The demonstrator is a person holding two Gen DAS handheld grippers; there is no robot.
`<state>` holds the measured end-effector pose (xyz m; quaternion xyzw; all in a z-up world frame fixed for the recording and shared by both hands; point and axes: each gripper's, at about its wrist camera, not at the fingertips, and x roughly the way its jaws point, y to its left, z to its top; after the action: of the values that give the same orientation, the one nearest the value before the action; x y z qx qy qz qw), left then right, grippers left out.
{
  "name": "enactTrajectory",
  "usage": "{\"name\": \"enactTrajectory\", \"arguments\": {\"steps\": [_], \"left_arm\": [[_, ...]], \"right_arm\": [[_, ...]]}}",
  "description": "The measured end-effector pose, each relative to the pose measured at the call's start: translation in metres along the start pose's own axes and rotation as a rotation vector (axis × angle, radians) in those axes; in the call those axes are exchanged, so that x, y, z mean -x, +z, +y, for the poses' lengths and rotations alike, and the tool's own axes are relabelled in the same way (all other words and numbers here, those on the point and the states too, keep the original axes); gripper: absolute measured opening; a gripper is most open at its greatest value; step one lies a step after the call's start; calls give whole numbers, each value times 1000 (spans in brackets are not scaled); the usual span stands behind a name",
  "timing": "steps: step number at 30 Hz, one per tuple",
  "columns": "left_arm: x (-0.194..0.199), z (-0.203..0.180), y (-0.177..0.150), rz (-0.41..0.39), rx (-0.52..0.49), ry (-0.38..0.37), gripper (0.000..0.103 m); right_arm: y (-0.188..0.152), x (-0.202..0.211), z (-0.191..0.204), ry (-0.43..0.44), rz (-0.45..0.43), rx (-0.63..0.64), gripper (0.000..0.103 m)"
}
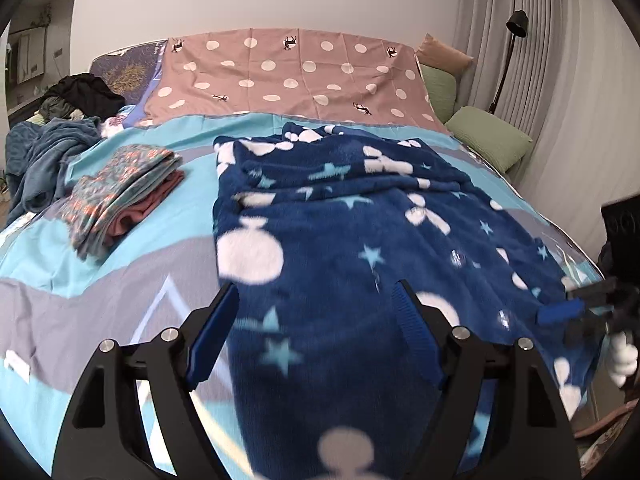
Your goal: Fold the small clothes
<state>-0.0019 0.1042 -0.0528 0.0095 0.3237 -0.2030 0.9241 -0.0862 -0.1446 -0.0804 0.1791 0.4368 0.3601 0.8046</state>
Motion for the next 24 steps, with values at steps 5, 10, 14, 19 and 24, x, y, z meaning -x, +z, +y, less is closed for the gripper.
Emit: {"name": "enactTrajectory", "arguments": {"steps": [5,10,14,19,24], "left_arm": [[17,2,-25,-4,43,17,80],[36,14,-43,-12,120,17,80],[52,24,-56,-17,167,5,80],[52,29,-79,45,245,-106,80],[45,24,-101,115,284,-172,80]], "right_arm": [[-32,-26,13,13,67,-14,54],[-31,-26,28,98,28,-64,6],[-37,23,31,83,-96,-88,6],[-56,35,10,-12,-58,-140,12],[-69,66,8,-82,-147,-131,37]]}}
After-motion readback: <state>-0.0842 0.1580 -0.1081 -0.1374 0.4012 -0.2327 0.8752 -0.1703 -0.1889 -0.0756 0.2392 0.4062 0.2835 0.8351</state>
